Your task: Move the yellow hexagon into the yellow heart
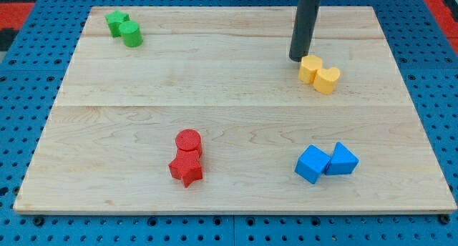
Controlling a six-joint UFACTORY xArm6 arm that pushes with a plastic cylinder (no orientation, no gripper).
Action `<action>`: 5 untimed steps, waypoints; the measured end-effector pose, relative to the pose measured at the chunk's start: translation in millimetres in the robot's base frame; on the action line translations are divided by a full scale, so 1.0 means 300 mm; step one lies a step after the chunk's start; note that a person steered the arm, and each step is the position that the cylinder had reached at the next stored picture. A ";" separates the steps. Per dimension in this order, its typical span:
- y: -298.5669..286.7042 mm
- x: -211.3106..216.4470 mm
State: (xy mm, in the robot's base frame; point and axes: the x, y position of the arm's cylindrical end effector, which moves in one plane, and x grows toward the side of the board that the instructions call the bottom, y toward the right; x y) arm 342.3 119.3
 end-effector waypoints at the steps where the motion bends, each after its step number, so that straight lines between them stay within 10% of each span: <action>1: 0.031 0.067; 5: -0.051 0.021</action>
